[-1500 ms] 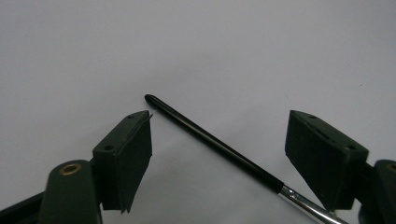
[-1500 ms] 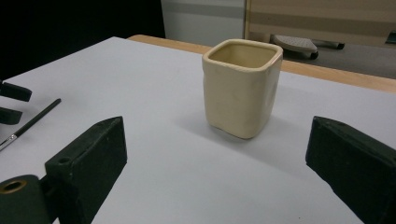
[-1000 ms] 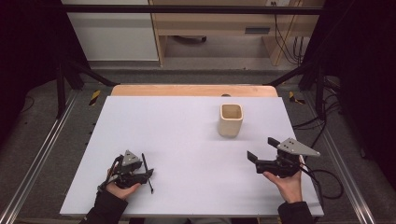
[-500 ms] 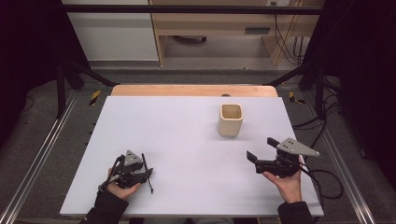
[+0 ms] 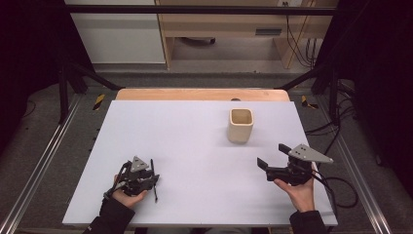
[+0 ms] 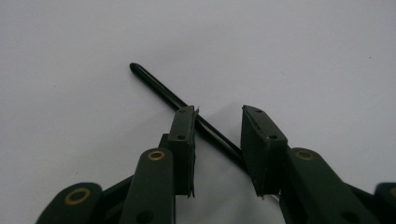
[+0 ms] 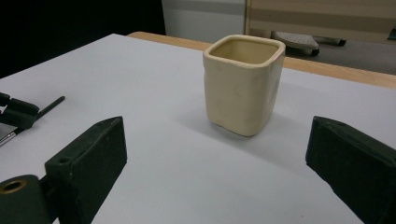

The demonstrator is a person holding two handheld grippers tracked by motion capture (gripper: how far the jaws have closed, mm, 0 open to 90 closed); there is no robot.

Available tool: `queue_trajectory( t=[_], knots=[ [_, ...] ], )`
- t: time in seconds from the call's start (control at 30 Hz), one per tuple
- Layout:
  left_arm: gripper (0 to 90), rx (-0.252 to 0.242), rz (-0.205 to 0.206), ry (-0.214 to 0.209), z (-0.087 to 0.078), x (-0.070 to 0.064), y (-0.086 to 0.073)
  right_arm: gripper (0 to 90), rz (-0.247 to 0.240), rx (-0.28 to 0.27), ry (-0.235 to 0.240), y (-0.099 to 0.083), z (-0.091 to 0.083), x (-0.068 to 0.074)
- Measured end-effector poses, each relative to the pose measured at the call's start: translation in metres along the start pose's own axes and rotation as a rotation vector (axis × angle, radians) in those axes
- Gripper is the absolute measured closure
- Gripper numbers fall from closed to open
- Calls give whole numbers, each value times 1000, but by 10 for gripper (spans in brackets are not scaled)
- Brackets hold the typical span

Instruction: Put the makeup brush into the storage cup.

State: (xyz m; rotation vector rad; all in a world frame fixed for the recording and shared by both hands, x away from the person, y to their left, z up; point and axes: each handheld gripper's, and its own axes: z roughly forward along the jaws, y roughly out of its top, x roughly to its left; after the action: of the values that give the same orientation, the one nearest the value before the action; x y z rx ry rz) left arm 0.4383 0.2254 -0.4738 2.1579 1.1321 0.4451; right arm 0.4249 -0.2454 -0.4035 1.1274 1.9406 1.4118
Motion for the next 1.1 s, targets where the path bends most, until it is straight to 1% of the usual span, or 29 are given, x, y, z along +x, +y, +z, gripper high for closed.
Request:
queue_trajectory(
  t=[0.03,0.07,0.13,0.27,0.3,0.33,0.37,0.4,0.53,0.63,0.77,0.8,0.83,0.9,1.1],
  knots=[
    [667,0,6,0,0,0,0,57,1,-2,1,0,0,0],
    [680,11,16,-4,-1,0,1,57,2,-5,1,0,-1,0],
    [695,7,12,-12,0,0,1,57,4,-5,2,1,-1,0],
    [721,8,16,-19,0,-1,2,58,7,-5,2,0,-1,0],
    [734,9,11,-26,0,-2,2,58,4,-4,1,0,0,0],
    [742,13,19,-29,0,-2,2,58,5,-3,1,0,0,0],
    [742,13,18,-35,0,-3,3,58,5,-3,1,0,0,0],
    [763,17,32,-41,1,-4,4,58,4,-2,3,0,0,0],
    [794,22,44,-46,2,-6,5,59,7,-4,3,0,0,0],
    [807,26,50,-52,2,-6,6,59,8,-5,6,0,0,0],
    [823,29,47,-62,2,-7,7,59,7,-5,5,0,0,0],
    [833,34,56,-75,3,-7,8,59,7,-5,7,0,0,0],
    [838,34,56,-75,3,-7,8,59,7,-5,7,0,0,0],
    [838,36,68,-84,3,-9,8,59,7,-5,6,0,0,0],
    [837,37,91,-89,3,-9,9,58,8,-2,7,0,0,0]
  ],
)
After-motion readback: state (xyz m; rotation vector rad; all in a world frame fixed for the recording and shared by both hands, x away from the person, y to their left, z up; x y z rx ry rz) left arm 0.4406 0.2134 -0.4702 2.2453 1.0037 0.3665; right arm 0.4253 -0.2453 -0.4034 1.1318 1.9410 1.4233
